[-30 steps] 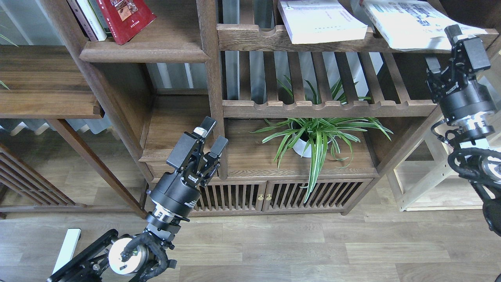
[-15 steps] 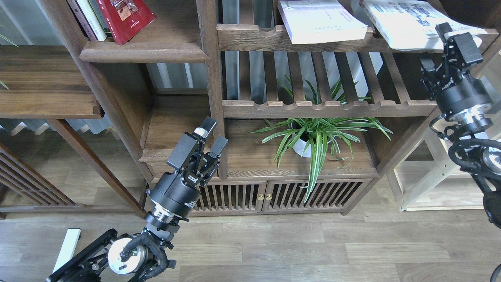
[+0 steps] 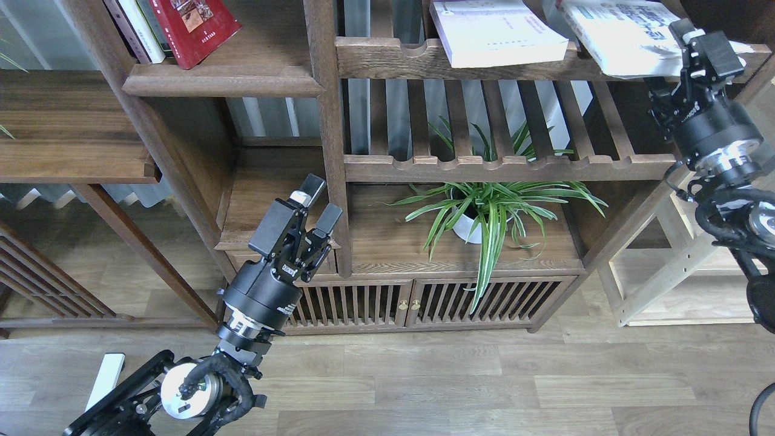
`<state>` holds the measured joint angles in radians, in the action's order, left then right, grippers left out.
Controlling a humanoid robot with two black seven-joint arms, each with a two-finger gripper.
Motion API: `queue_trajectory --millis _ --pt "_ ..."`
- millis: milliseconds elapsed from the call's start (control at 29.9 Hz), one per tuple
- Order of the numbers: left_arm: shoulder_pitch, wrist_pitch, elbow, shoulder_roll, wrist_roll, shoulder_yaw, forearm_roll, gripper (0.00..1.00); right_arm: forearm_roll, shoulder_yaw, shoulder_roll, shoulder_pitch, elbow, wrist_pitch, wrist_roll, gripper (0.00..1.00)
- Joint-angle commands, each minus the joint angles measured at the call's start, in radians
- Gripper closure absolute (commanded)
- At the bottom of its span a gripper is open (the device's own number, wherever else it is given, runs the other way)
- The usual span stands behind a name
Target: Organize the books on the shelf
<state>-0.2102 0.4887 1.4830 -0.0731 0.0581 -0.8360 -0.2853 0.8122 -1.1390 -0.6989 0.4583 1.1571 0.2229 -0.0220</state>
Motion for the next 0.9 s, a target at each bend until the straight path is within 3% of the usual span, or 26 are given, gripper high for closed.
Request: queue_trajectory --millis 0,401,635,869 --pt "-0.001 0.0 -0.003 0.001 0.0 0.0 0.0 0.02 0.008 -0.007 -0.001 0.005 -0.002 -0.017 -0.016 0.11" --pt "-0.006 0.0 -0.003 0.003 0.0 0.0 0.0 0.02 0.018 -0.013 -0.004 0.043 -0.011 -0.131 -0.027 0.11" --pt "-0.006 0.0 -0.003 0.004 0.0 0.0 0.0 0.02 0.019 -0.011 -0.002 0.065 -0.022 -0.137 -0.029 0.11" --pt "-0.008 0.0 -0.003 0.009 0.0 0.002 0.012 0.02 0.019 -0.013 -0.002 0.069 -0.025 -0.192 -0.033 0.16"
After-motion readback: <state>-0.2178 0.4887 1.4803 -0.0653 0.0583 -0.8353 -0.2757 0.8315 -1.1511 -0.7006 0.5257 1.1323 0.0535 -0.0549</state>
